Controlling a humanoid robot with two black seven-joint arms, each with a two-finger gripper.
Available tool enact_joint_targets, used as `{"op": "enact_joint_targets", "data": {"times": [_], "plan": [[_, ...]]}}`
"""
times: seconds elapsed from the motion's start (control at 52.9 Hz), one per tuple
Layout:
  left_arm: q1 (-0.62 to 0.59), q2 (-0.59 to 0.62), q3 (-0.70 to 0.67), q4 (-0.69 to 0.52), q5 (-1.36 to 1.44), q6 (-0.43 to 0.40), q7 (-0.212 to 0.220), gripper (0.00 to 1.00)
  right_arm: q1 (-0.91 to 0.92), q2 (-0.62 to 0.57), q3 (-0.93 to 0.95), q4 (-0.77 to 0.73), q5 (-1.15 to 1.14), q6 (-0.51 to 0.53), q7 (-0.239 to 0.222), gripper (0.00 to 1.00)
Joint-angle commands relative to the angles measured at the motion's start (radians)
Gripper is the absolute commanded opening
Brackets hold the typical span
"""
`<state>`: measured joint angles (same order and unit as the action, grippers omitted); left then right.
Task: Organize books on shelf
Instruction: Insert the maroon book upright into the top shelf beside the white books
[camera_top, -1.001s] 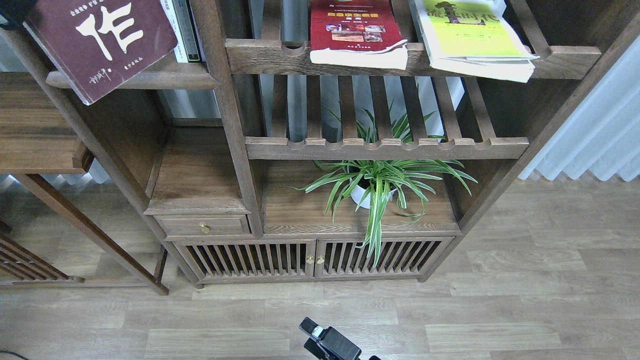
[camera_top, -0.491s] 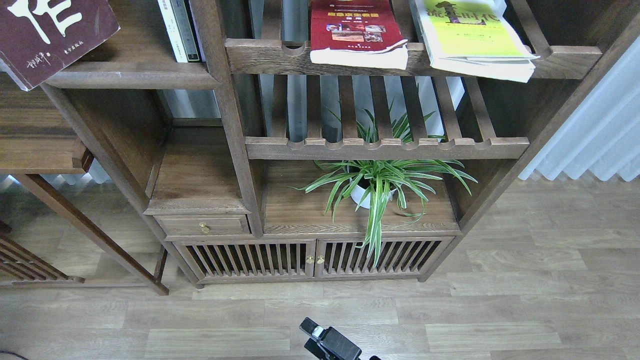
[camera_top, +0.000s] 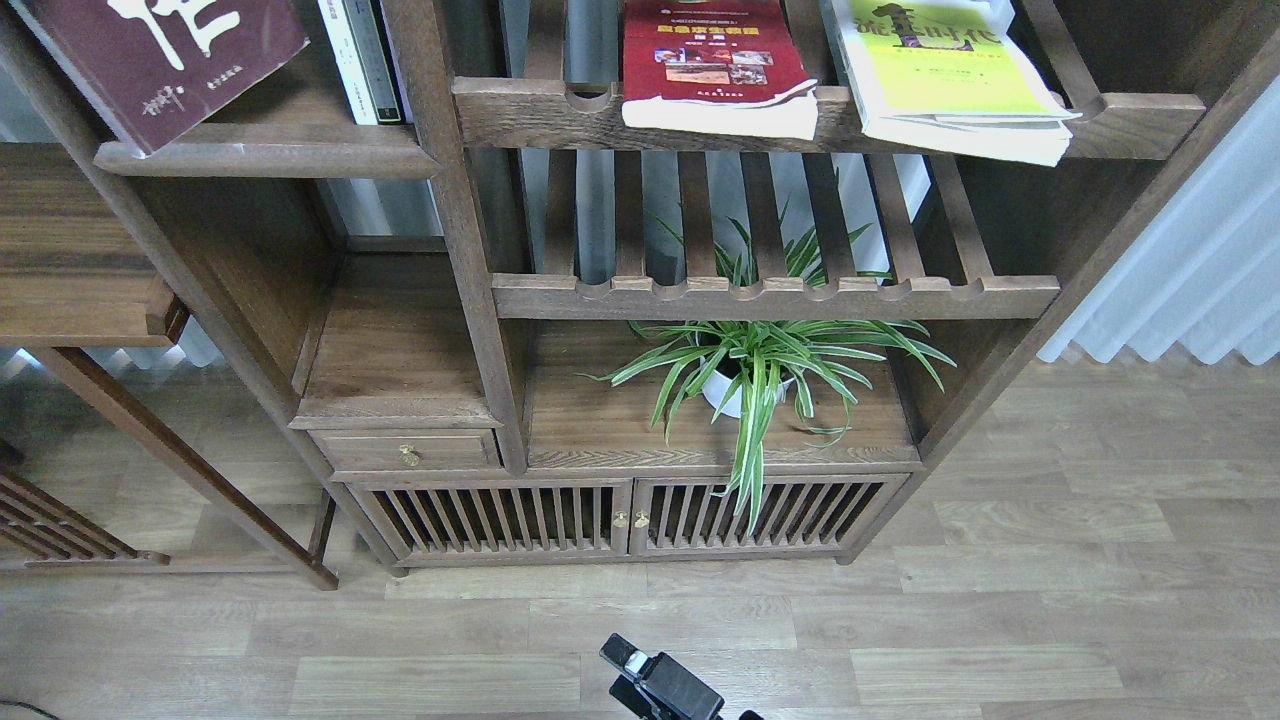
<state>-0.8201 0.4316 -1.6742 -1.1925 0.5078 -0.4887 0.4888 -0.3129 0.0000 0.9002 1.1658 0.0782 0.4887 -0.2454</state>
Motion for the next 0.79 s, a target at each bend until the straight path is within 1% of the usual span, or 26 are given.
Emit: {"op": "enact_joint_targets", "data": {"times": [0.0,0.246,0.283,0.453,0.605,0.775], "plan": [[-0.030,-0.027,0.013,0.008,0.026,0.000,0.000,0.04,0.000,0.000,0.000,0.000,0.002,0.000,0.000,0.99],[-0.114,-0.036,0.039,0.106,0.058,0.000,0.000,0.04,0.001,0.000,0.002,0.000,0.003,0.000,0.002,0.99],[-0.145,-0.036,0.057,0.154,0.064,0.000,0.000,0.04,0.001,0.000,0.012,0.000,0.006,0.000,0.002,0.99],[-0.191,-0.042,0.074,0.206,0.095,0.000,0.000,0.04,0.031,0.000,0.065,0.005,0.008,0.000,0.005,0.99],[-0.237,-0.051,0.080,0.261,0.136,0.000,0.000,0.04,0.037,0.000,0.066,0.009,0.008,0.000,0.005,0.99],[-0.306,-0.068,0.094,0.372,0.147,0.000,0.000,0.05,0.038,0.000,0.066,0.009,0.009,0.000,0.005,0.99]]}}
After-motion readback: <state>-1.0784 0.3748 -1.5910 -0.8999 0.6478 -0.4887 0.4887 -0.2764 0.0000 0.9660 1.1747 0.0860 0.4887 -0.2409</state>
